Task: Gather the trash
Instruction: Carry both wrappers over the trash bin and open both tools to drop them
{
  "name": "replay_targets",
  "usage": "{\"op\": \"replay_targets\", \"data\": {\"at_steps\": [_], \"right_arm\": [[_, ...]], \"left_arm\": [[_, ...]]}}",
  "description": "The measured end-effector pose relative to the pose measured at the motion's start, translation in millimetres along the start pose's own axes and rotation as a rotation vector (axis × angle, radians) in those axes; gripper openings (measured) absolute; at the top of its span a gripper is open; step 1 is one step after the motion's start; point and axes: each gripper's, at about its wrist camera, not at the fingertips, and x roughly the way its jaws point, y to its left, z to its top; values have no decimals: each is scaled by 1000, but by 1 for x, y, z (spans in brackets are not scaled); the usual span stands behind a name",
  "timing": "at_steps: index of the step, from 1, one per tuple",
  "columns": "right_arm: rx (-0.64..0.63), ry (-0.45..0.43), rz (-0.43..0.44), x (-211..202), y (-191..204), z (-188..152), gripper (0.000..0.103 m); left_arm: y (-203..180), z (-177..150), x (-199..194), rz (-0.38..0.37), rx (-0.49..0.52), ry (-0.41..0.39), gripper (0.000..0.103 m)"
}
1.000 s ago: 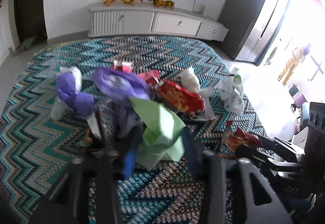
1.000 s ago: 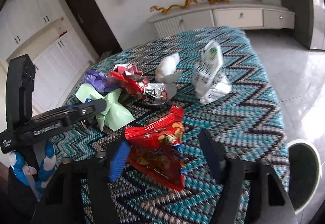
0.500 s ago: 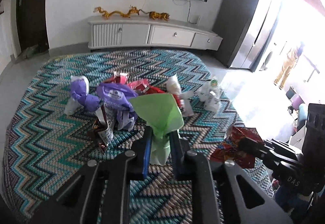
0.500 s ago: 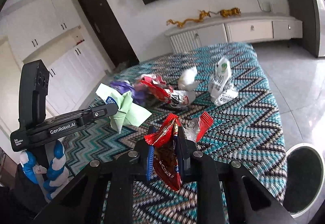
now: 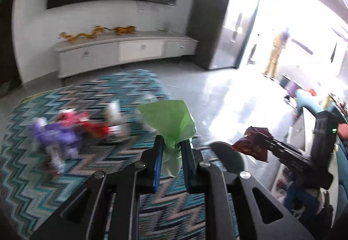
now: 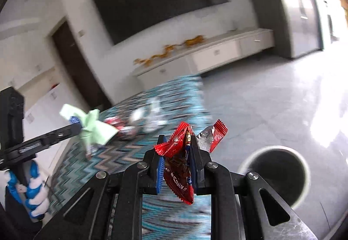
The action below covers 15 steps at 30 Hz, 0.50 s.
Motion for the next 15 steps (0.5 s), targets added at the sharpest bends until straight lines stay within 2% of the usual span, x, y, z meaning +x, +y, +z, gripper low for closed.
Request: {"op": "replay_targets", "data": {"at_steps": [7,14,15], "right_arm": [[136,13,-142,14,-83,-1,25],[225,77,-205,55,-140,-5,31],[231,83,-212,57,-143,-7,36]], "left_arm": [[-77,23,78,-100,108,98,16],[-138,29,161,-188,166,221,18],[-144,28,171,-198,170,235,18]]}}
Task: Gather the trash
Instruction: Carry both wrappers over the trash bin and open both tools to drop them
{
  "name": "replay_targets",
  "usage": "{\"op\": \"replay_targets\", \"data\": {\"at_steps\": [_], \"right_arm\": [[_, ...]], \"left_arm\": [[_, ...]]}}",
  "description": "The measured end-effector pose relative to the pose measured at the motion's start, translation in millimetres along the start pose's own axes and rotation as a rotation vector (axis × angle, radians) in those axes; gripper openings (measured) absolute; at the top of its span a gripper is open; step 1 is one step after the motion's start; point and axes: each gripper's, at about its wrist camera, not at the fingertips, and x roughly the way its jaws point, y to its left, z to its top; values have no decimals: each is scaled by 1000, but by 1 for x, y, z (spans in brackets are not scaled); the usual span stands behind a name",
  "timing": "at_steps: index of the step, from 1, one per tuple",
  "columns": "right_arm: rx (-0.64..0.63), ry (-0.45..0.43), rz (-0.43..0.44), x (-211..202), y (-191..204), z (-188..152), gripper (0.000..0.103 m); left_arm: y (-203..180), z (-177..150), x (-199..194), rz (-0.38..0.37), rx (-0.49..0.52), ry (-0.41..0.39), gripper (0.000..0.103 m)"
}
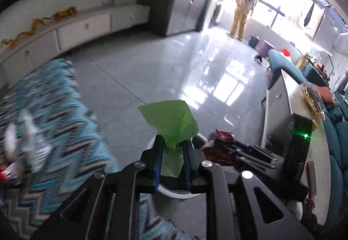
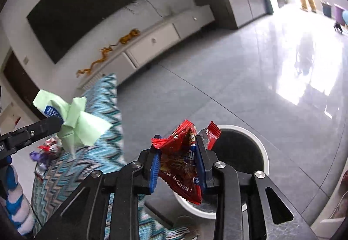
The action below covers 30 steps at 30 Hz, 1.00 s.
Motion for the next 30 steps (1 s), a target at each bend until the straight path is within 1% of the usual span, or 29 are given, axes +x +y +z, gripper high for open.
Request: {"op": "replay_targets", "data": {"at_steps": [1,4,6,8,13,16,20,26,30], "right_arm": [[6,8,-14,4,-5,-1,40],[25,30,-49,17,-18,-1,49],[35,39,-71,21,-26,-2,52],[47,48,-93,23,-33,-4,53],[72,45,-123,16,-40,-7,54],[76,28,-130,6,-40,-9,54],[66,-4,-121,-11,-33,-6,54],[11,-65,-91,-46,-2,1,57],[-49,-107,-59,-72,29,3,63]], "left_arm": [[-4,3,11,-17,3,18,18],[-13,7,43,-78,-5,70,19],[-14,8,58,-116,-22,102,19],[-14,8,69,-145,-33,124,19],[-15,6,76,-160,-40,143,19],[-11,4,66,-164,-48,129,20],[-8,3,42,-145,-42,85,20],[-1,-3,-7,-106,-47,-16,20],[10,-11,-46,-79,-62,-77,21]]}}
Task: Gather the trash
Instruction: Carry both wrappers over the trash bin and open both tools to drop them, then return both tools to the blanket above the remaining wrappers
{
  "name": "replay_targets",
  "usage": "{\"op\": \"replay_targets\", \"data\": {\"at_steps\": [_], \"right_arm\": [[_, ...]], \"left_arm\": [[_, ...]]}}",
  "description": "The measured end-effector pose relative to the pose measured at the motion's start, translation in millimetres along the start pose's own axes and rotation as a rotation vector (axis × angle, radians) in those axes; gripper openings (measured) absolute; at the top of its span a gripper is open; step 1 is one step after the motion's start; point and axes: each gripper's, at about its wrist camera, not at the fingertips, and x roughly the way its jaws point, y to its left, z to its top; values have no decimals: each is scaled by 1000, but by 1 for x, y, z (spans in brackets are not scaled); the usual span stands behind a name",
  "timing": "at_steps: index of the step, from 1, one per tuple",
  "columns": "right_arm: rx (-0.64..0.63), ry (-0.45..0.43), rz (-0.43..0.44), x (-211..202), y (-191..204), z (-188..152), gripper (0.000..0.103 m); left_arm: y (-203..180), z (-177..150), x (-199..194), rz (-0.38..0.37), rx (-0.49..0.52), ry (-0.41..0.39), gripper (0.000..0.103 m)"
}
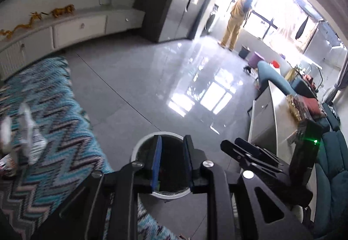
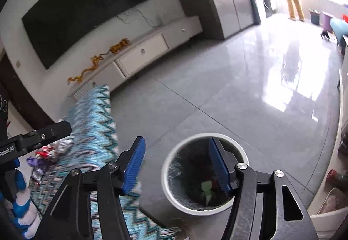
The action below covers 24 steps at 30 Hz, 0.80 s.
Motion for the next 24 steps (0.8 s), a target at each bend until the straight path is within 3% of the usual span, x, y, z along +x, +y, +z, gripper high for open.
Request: {"op": "replay_targets", "data": {"at_steps": [2,3,12,24], "right_arm": [[-24,-16,14,-9,13,3,64],[-38,-25,23,-15,21,4,65],[-157,-112,84,-70,82,14,65],[-262,-174,246,-115,153,31,65]], "left_arm": [[5,-4,-22,22,-13,-40,44],[8,-7,-33,34,-20,-65,60],[53,-29,-153,180,-65,-264,62],[137,-50,-338,492,-176,-510,61]]}}
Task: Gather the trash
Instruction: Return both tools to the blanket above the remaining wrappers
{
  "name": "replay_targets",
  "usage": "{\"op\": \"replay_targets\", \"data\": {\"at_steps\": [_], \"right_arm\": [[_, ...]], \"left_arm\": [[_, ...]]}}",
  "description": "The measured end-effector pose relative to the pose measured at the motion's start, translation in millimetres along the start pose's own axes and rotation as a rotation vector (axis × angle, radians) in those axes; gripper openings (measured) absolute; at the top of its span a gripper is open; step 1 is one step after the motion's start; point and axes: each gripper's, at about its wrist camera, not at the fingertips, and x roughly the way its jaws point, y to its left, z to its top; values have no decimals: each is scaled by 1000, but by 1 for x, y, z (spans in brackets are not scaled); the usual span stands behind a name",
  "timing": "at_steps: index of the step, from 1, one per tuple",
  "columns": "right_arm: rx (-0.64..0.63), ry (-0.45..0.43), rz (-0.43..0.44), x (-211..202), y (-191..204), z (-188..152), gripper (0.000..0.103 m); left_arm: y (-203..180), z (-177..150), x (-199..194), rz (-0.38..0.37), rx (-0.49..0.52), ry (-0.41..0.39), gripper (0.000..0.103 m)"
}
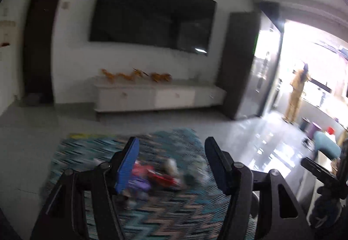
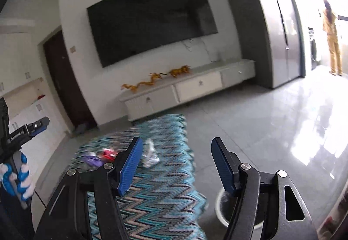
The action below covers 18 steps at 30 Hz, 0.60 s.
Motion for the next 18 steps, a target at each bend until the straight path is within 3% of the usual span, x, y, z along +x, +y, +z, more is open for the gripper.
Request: {"op": "replay_targets", "data": {"at_steps": [6,18], "right_arm": [[-36,15,61,22,27,8,65],[-60,227,83,146,42,-16,67]], "left_arm": [[45,5,-6,58,-24,-12,60],[64,-70,102,22,-50,210,61]]}}
